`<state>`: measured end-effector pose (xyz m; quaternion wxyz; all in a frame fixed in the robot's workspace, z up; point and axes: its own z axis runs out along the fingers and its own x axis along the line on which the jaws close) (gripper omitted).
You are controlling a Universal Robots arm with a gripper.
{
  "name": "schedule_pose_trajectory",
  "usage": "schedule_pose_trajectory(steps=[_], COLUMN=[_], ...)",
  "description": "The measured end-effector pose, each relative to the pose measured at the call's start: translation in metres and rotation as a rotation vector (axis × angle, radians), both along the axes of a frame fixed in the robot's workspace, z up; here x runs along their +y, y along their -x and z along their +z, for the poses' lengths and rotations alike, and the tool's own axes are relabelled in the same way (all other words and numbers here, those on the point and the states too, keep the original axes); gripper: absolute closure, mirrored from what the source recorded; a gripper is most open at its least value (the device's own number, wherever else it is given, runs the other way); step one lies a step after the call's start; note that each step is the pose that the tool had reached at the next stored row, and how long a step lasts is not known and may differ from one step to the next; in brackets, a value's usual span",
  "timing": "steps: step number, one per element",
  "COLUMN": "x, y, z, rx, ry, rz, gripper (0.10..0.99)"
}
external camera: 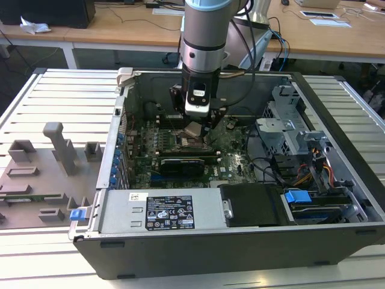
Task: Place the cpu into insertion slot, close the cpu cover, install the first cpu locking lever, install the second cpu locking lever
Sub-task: 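Place the cpu into insertion slot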
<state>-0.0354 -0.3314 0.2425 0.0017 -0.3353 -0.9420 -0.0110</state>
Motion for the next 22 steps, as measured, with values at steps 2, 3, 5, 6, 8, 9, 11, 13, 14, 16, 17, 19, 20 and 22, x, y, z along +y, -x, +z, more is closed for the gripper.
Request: schedule_pose_trajectory(steps=[2,3,5,6,8,9,11,13,14,16,17,19,20,22], x=[0.0,0.0,0.0,0.0,0.0,0.0,0.0,0.0,0.0,0.0,0.0,0.0,0.0,0.0], y=[0.0,0.0,0.0,0.0,0.0,0.0,0.0,0.0,0.0,0.0,0.0,0.0,0.0,0.0], z=[0.0,0.0,0.0,0.0,0.0,0.0,0.0,0.0,0.0,0.0,0.0,0.0,0.0,0.0], rx=[0.0,0.0,0.0,-0.0001,0.0,0.0,0.0,0.0,0.0,0.0,0.0,0.0,0.0,0.0], ry=[0.001,0.001,0.001,0.001,0.002,0.003,0.004,0.005,0.005,0.006,0.006,0.007,0.007,0.008], rz=[-0.011,-0.014,-0.024,-0.027,-0.04,-0.045,-0.055,-0.062,-0.064,-0.077,-0.08,-0.087,-0.09,-0.102], gripper=[0.545,0.545,0.545,0.545,0.545,0.545,0.545,0.545,0.545,0.545,0.545,0.545,0.545,0.545])
